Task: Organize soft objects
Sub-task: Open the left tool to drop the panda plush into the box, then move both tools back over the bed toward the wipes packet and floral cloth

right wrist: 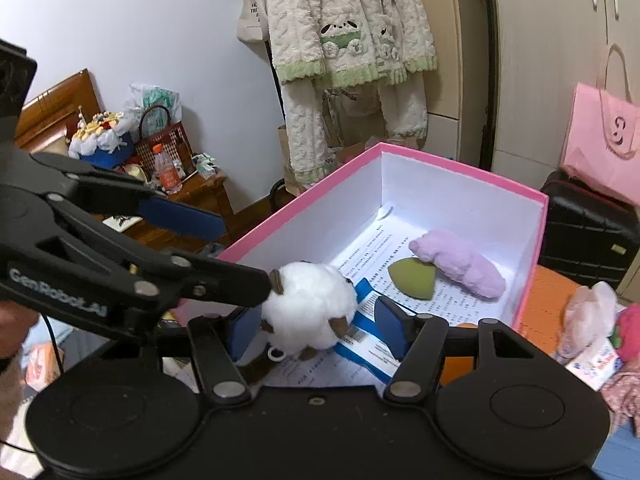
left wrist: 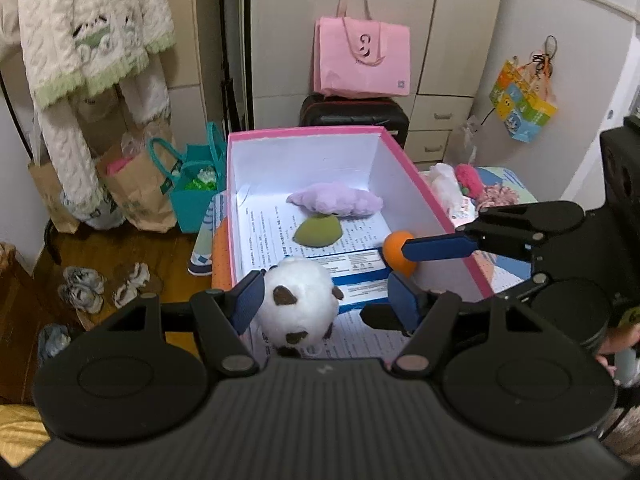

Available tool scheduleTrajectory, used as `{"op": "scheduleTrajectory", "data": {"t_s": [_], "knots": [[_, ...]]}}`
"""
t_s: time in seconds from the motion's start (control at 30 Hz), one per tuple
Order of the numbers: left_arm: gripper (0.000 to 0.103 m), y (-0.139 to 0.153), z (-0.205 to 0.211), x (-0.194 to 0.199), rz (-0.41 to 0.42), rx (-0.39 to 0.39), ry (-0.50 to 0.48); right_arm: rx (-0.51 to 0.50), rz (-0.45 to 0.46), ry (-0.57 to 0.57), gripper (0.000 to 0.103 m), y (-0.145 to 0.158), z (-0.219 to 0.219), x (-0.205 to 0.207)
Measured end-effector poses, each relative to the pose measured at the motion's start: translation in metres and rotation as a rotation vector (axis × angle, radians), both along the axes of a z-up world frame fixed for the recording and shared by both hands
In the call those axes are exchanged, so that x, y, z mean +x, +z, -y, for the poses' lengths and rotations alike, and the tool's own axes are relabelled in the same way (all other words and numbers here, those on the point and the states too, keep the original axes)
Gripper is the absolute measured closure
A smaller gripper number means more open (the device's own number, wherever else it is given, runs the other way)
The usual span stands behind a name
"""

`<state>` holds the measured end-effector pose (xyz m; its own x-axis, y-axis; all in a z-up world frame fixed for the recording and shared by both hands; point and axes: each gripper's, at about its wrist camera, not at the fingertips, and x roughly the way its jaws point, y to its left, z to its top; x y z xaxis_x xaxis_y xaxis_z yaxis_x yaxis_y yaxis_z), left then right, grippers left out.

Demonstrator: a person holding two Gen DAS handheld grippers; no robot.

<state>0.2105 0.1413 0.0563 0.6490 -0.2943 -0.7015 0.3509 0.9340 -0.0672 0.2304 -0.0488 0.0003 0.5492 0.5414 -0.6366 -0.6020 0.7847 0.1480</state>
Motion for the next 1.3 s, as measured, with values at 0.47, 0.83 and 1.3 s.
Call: {"op": "scheduleTrajectory", "data": {"t_s": [0.47,0.83,1.3], "knots": [[0.032,0.027,0.010,-0.063,0.092,0.014,-0.076,-0.058,0.089,0.012,0.035,0.028,0.015,-0.066],[0.026,0.036,0.032,-0.098,0.140,0.023,-0.164,-0.084,0.141,0.007,0.035,0.037,0.047,-0.112],[0.025,0.002,0.098,-0.104,0.071,-0.006,-0.320,0.009,0.191,-0.134,0.034,0.005,0.151,-0.146]]}}
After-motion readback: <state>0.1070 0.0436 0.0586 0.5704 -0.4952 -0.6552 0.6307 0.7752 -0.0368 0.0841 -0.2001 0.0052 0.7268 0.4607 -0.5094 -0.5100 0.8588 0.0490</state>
